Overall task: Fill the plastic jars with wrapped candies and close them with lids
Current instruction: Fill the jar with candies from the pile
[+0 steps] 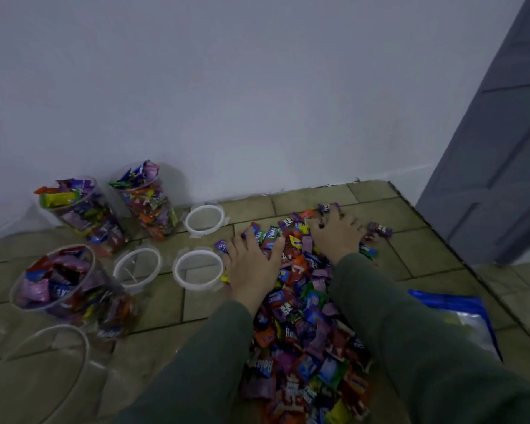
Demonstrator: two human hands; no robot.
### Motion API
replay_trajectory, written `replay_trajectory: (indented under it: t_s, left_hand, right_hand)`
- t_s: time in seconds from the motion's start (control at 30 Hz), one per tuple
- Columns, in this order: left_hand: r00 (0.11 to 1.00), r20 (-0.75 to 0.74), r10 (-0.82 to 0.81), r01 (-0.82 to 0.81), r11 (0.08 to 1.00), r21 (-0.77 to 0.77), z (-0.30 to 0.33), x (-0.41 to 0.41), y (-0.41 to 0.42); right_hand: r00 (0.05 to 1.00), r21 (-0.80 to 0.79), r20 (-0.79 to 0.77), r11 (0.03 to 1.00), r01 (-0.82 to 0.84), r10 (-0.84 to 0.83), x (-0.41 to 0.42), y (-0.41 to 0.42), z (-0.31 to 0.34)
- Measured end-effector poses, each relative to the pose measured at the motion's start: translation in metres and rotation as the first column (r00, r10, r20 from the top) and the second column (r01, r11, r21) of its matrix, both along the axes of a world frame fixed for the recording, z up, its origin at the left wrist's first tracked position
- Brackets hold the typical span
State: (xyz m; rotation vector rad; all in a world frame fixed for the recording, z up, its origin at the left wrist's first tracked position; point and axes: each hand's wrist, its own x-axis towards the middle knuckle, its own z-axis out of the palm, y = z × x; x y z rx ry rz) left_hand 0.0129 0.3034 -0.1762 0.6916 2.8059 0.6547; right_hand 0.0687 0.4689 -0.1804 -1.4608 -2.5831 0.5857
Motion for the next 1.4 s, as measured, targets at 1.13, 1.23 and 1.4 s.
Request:
replay_trajectory:
  t_s: [1.13, 1.23, 1.4]
  left_hand:
    - [0.981, -0.011, -0.194, 0.191, 0.976, -0.103, 0.001, -0.030, 0.049]
    - [0.975, -0.035, -0.219, 0.218, 0.976, -0.026, -0.004, -0.028, 0.047]
    - [0.985, -0.081, -0.155, 0.155, 0.988, -0.011, 0.001, -0.015, 0.043]
  right_hand:
    - [0.892, 0.165, 0.156, 0.879, -0.447, 0.424, -0.016, 0.027, -0.008]
    - [0.864, 0.216, 0.075, 0.837, -0.502, 0.499, -0.015, 0.021, -0.008]
    - [0.836, 0.228, -0.049, 0.821, -0.523, 0.546, -0.013, 0.008, -0.003]
